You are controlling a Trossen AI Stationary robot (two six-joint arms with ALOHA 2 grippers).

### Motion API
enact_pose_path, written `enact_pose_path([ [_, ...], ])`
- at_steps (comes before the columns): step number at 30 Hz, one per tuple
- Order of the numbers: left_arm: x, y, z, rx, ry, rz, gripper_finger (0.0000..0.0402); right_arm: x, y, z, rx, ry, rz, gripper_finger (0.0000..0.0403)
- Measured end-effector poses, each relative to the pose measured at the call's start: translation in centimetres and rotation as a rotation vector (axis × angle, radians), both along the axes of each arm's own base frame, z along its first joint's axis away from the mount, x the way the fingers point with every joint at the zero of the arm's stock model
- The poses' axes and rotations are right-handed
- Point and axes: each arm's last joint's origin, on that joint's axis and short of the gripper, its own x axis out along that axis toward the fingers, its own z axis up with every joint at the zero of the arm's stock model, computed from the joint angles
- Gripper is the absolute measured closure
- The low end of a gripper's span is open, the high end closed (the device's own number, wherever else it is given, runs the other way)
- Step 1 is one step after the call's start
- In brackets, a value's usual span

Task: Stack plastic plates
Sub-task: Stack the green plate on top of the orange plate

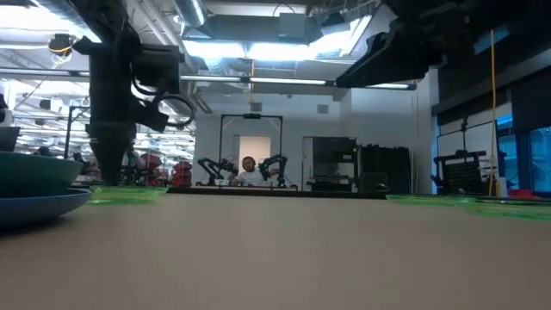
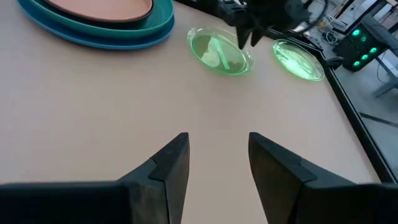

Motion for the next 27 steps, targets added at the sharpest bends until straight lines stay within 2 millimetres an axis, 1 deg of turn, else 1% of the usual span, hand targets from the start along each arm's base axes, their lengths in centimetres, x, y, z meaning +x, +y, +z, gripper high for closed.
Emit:
enact_pose_path([
  [5,-0.3,1.8,0.0,0.008,-0.025,0.044,0.0246,0.0,0.1,0.0,-0.025,0.002,0.016,0.0244],
  [7,-0.4,2.0,0.0,-0.046,-0.049,0.042,0.0246,0.0,0.1,0.0,-0.045,0.004,0.026,0.0244],
  [10,-0.5,2.2,0.0,-0.106,-0.073,0.033,0.0246,0.0,0.1,0.0,-0.068,0.005,0.037,0.0244],
  [15,-0.7,2.6,0.0,-0.090,-0.067,0.053,0.0246,0.0,0.1,0.1,-0.082,-0.005,0.045,0.0244],
  [20,-0.8,2.6,-0.2,-0.095,-0.065,0.053,0.0246,0.1,0.1,0.3,-0.083,-0.023,0.048,0.0244],
  [23,-1.1,2.4,-0.7,-0.132,-0.059,0.052,0.0246,0.2,0.1,0.5,-0.103,-0.043,0.059,0.0244],
  [27,-1.0,2.4,-0.7,-0.131,-0.077,0.050,0.0246,0.4,0.2,1.1,-0.133,-0.104,0.076,0.0244],
])
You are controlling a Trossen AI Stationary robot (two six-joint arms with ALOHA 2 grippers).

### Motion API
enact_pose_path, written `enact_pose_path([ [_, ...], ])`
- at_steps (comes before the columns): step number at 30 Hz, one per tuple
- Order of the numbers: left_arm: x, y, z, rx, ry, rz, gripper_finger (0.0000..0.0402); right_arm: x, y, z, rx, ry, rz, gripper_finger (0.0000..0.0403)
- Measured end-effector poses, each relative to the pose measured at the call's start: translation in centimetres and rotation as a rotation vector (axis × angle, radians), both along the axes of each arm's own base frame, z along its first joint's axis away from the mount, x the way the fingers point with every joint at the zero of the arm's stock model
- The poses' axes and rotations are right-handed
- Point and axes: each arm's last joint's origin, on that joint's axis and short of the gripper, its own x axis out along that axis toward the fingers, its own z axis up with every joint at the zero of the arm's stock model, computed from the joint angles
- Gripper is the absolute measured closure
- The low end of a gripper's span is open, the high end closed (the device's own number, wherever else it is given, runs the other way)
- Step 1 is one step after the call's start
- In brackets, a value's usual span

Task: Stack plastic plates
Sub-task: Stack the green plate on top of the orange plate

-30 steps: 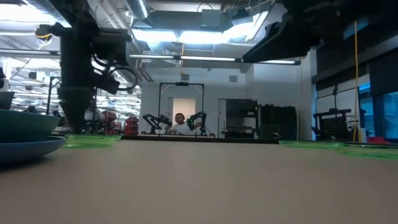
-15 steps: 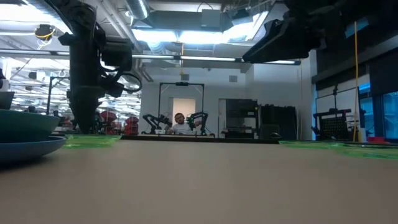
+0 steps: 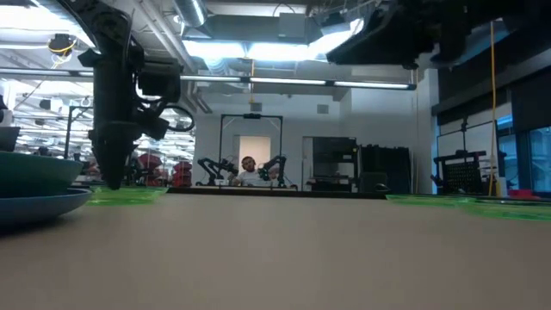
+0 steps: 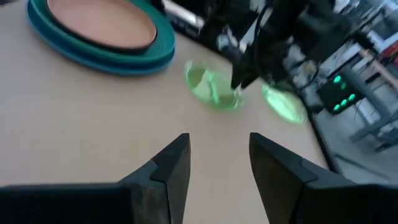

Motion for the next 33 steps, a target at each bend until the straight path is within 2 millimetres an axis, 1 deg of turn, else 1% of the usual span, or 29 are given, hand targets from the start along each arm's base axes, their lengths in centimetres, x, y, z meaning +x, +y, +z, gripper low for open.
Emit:
enact_pose_path([
  [5,0.1,0.0,0.0,0.003,-0.006,0.000,0.0246,0.2,0.0,0.5,-0.035,-0.046,0.017,0.0244],
  [16,0.1,0.4,0.1,0.104,0.024,0.024,0.0246,0.1,0.0,0.2,-0.043,-0.015,0.017,0.0244],
  [22,0.2,0.4,-0.1,0.065,0.007,-0.003,0.0246,0.0,0.0,0.1,-0.043,-0.011,0.017,0.0244],
  [29,0.7,0.6,-1.6,0.007,0.058,-0.039,0.0247,0.1,0.0,0.2,-0.040,-0.013,0.018,0.0244],
  [33,1.1,0.5,-1.9,-0.037,0.029,-0.095,0.0266,0.1,0.0,0.2,-0.039,-0.016,0.017,0.0244],
])
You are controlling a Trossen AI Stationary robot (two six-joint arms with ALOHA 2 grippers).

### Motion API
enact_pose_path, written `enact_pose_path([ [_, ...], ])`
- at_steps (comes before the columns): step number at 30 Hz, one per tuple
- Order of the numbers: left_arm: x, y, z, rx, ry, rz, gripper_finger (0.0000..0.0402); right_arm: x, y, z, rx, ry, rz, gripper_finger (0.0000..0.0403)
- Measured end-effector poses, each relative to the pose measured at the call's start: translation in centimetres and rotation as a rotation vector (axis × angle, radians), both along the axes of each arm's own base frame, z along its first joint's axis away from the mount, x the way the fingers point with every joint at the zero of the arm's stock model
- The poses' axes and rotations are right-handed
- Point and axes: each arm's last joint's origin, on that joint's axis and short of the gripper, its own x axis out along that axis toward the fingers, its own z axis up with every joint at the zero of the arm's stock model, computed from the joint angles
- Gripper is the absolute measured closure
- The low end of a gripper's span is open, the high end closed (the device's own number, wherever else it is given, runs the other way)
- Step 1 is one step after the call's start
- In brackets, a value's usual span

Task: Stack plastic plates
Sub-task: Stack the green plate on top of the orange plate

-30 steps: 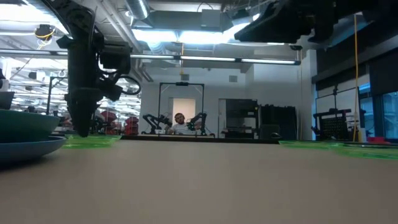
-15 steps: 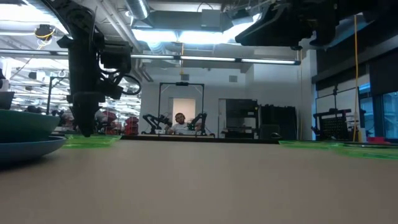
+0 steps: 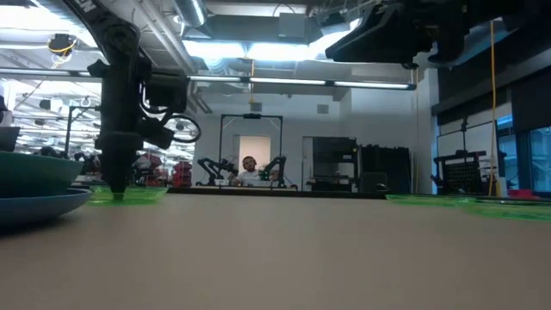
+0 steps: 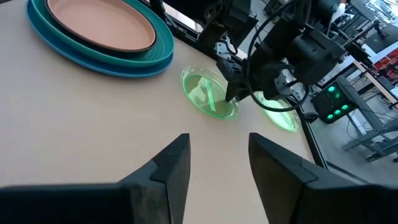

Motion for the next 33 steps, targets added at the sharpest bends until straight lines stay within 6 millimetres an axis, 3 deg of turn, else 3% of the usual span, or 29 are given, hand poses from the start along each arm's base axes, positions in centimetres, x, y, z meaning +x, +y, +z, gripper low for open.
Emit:
enact_pose_path([
  [10,0.7,0.5,0.7,0.028,-0.035,-0.053,0.0387,0.1,0.0,0.2,0.003,-0.022,0.001,0.0244],
  [15,1.6,0.7,2.5,0.064,-0.078,-0.064,0.0396,0.1,0.0,0.2,0.003,-0.020,0.000,0.0244],
  [23,2.7,-0.8,8.3,0.087,-0.142,-0.120,0.0400,0.1,0.0,0.2,0.011,-0.021,-0.003,0.0244],
  [33,1.8,-5.9,16.3,0.082,-0.298,-0.210,0.0401,0.1,0.0,0.2,0.015,-0.023,-0.003,0.0244],
])
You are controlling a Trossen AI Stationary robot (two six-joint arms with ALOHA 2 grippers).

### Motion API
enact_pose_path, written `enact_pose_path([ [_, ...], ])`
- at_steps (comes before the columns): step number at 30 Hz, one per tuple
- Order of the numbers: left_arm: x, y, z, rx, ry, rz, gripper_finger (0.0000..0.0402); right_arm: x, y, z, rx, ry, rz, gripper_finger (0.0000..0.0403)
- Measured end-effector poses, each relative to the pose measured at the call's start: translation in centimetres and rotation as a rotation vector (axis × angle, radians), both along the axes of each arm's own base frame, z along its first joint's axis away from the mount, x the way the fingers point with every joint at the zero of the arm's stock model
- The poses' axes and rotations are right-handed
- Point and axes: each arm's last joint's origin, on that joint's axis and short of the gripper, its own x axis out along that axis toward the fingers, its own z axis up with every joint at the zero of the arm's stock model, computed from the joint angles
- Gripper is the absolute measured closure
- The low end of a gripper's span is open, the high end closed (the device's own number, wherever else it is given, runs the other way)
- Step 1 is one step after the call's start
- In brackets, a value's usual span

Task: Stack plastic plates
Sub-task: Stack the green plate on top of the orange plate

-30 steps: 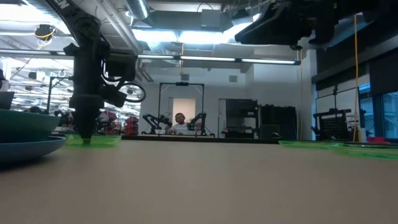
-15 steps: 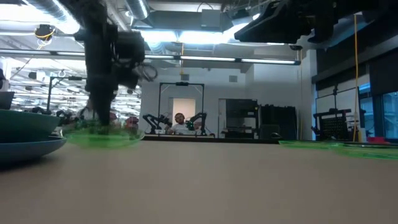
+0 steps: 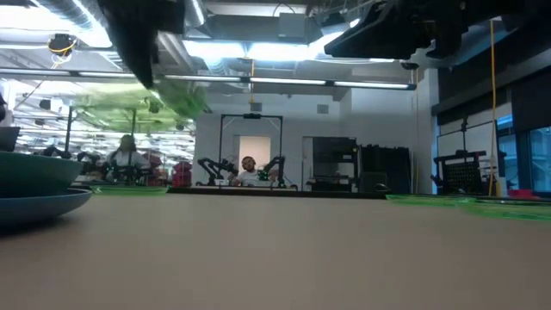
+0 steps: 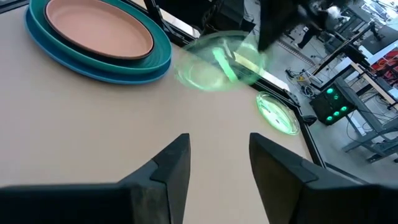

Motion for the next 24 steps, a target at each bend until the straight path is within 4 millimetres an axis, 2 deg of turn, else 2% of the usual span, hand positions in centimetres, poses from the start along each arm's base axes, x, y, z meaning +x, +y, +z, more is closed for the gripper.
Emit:
enact_pose_path([
  [8,-1.8,-4.9,1.7,-0.154,-0.091,-0.110,0.0401,0.0,0.0,0.0,0.022,0.001,-0.008,0.0244],
  [16,-2.6,-9.7,1.5,-0.202,-0.064,-0.152,0.0401,0.0,0.0,0.0,0.023,0.001,-0.008,0.0244],
  [19,-3.1,-11.5,0.5,-0.217,-0.038,-0.133,0.0401,0.0,0.0,0.0,0.023,0.000,-0.007,0.0244],
  [24,-5.0,-13.9,-3.5,-0.250,0.080,-0.037,0.0401,0.0,0.0,0.0,0.039,0.000,-0.012,0.0244],
])
